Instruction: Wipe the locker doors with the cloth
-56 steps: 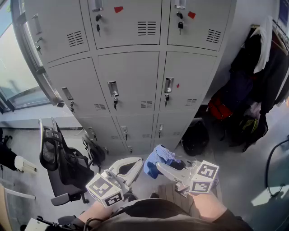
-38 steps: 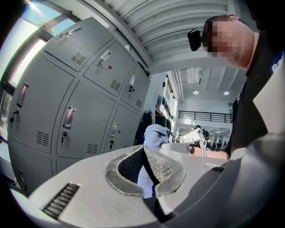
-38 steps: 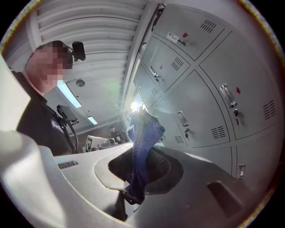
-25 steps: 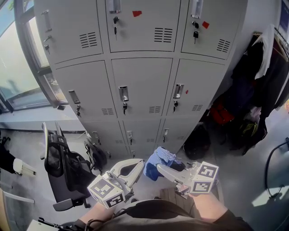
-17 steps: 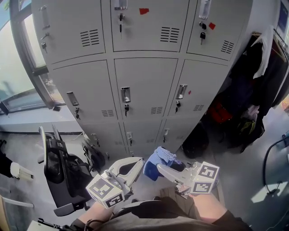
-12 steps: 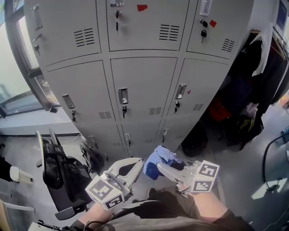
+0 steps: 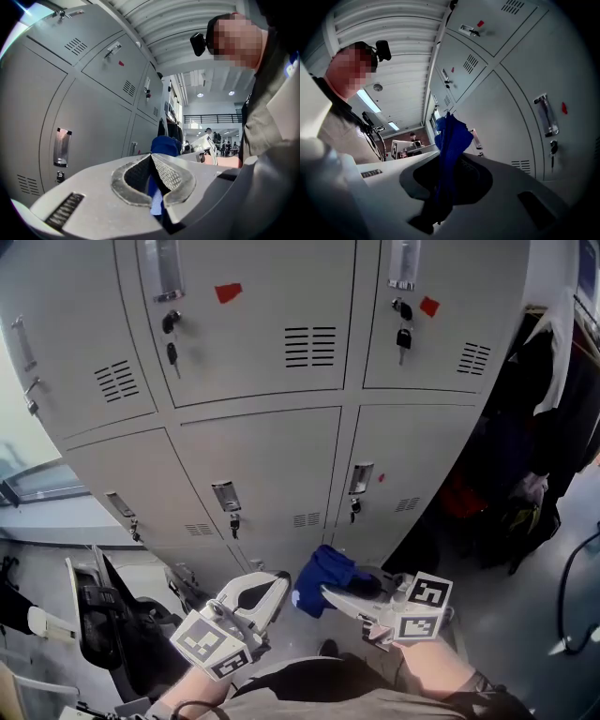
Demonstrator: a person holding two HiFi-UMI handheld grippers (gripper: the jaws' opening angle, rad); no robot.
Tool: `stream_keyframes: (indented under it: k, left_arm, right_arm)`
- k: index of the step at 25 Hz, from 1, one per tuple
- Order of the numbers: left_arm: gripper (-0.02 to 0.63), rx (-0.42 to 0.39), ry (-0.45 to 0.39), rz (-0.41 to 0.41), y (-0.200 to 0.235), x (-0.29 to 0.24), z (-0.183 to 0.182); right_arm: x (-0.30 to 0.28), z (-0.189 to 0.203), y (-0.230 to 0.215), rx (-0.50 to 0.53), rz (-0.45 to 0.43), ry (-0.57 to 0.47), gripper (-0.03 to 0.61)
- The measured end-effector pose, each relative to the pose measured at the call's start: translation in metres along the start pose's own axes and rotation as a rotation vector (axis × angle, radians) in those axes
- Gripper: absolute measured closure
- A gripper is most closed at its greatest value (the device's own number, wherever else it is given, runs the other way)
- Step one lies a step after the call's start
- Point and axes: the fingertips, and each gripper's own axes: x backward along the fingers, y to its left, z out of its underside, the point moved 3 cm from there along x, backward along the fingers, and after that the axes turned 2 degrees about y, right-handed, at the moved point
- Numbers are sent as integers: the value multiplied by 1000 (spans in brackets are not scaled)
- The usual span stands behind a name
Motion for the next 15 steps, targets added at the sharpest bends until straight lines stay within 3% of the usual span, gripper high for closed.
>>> stream_keyframes:
  k: [9, 15]
  left_arm:
    - [614, 17, 40, -54, 27, -65, 9]
    - [614, 17, 39, 4, 42, -78, 4]
  right_arm:
    - [17, -41, -87, -29, -1, -5, 525]
    - [33, -126, -115, 61, 104, -39, 525]
